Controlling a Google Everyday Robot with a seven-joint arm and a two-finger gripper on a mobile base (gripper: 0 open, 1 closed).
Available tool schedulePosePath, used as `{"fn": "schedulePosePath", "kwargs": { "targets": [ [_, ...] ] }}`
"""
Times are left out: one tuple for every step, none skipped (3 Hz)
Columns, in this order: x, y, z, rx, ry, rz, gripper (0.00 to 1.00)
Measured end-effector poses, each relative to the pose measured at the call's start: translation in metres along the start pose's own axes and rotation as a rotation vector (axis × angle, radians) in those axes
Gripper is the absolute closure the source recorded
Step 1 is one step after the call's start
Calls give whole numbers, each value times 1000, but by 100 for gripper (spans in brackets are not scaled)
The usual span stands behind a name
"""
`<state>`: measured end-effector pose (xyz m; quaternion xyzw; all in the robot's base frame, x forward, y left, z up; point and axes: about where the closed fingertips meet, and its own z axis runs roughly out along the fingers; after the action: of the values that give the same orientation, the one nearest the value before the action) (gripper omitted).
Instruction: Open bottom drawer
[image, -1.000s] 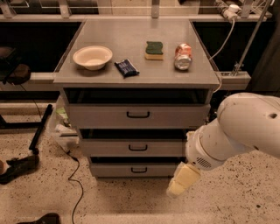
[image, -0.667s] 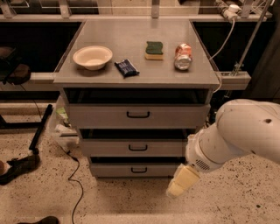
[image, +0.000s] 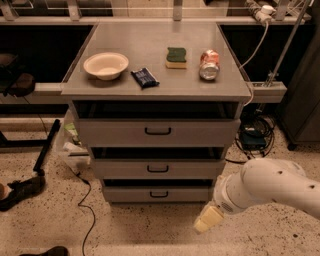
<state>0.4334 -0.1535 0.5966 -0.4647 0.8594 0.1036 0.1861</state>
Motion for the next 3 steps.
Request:
{"fn": "schedulePosePath", "kwargs": {
  "targets": [
    [14,-18,71,-2,-50,7,0],
    [16,-28,135,-35,-93,-20,0],
    [20,-28,212,-105,-93,-49,0]
  ]
}}
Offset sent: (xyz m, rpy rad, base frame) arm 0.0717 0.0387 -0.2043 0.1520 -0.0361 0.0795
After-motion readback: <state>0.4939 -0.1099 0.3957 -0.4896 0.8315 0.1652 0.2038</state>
